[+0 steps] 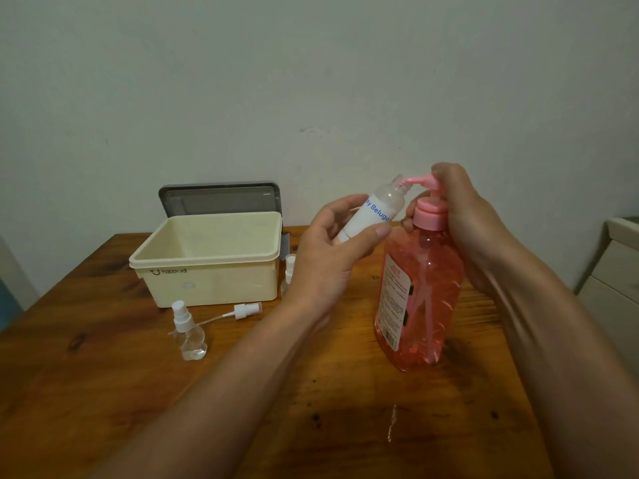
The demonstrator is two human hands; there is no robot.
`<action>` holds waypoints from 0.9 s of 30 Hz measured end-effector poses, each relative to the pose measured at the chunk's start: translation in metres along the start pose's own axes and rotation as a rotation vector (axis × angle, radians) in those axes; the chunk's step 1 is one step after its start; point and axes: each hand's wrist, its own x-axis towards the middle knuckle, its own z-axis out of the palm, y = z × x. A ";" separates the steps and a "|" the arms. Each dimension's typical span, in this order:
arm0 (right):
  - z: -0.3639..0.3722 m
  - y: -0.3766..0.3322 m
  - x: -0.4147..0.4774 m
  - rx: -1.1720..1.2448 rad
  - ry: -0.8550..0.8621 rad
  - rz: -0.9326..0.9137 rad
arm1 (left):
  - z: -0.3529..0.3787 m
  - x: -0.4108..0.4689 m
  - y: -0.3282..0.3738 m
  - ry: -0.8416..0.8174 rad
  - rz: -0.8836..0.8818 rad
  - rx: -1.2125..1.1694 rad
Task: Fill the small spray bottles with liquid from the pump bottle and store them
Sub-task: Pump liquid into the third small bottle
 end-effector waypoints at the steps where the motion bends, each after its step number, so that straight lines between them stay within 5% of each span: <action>1: 0.000 0.000 0.000 -0.001 0.000 0.006 | 0.000 0.000 0.001 0.011 0.002 -0.013; 27: -0.001 0.001 0.002 -0.028 0.005 -0.025 | 0.001 0.006 0.008 -0.006 -0.121 -0.216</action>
